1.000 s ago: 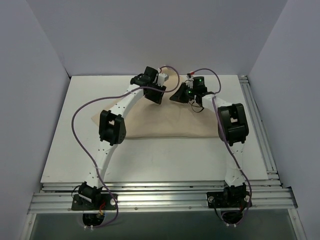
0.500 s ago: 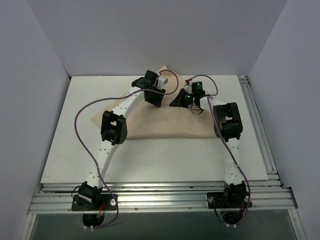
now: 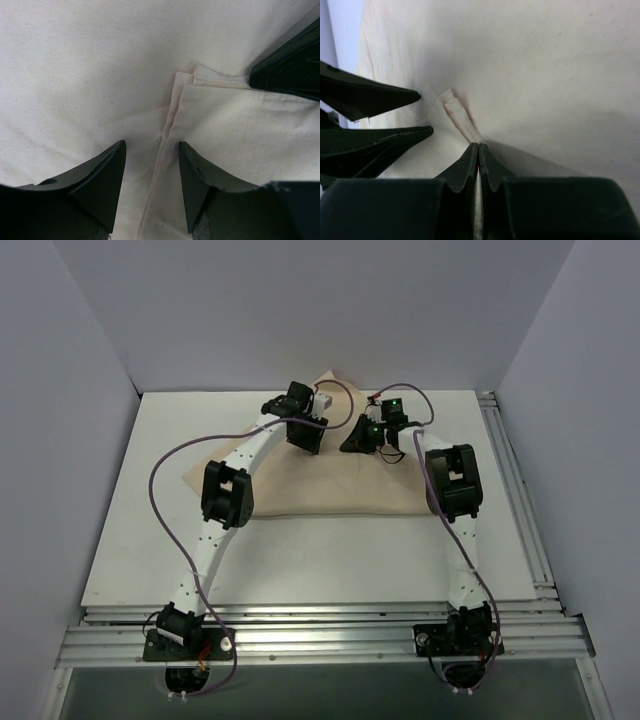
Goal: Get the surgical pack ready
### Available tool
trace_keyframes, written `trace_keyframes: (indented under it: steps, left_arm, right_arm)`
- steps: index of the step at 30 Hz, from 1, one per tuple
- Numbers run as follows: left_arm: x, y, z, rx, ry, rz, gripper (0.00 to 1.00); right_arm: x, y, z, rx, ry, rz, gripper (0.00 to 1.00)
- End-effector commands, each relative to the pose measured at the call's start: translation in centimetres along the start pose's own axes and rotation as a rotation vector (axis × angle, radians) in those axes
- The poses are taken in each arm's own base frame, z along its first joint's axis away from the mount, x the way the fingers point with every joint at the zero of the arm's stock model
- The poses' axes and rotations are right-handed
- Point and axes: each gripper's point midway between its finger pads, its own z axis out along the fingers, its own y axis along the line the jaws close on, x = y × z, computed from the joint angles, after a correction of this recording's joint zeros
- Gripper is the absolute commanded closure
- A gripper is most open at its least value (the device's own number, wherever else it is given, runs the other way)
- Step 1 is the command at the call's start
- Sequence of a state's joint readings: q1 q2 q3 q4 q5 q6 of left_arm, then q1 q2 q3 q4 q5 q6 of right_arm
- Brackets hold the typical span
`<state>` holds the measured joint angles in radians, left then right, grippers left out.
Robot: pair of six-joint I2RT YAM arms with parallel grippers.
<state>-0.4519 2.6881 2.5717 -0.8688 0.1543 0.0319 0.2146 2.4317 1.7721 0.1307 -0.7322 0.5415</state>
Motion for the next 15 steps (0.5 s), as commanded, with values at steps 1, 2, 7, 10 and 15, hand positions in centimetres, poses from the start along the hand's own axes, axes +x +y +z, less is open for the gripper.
trace_keyframes:
  steps: [1,2,7,10,15]
  left_arm:
    - [-1.8,1.3,-0.4,-0.046,-0.065,0.007,0.44]
    - [-2.6,1.3,-0.7,-0.046,-0.091,0.022,0.44]
    - [-3.9,1.0,-1.2,-0.037,-0.130,0.061,0.42]
    - [-3.0,0.6,-0.4,-0.044,-0.102,0.072,0.42]
    - [-1.3,-0.1,0.7,-0.038,-0.054,0.077,0.42]
  right_arm:
    - [-2.6,0.0,-1.5,0.088,-0.028,-0.034,1.00]
    - [-3.1,0.5,-2.6,0.125,-0.030,-0.036,1.00]
    - [-7.5,-0.7,-8.7,0.476,-0.194,-0.072,1.00]
    - [-5.4,-1.4,-12.3,0.628,-0.181,-0.062,1.00]
    - [0.0,0.1,-17.2,0.775,-0.145,-0.081,1.00]
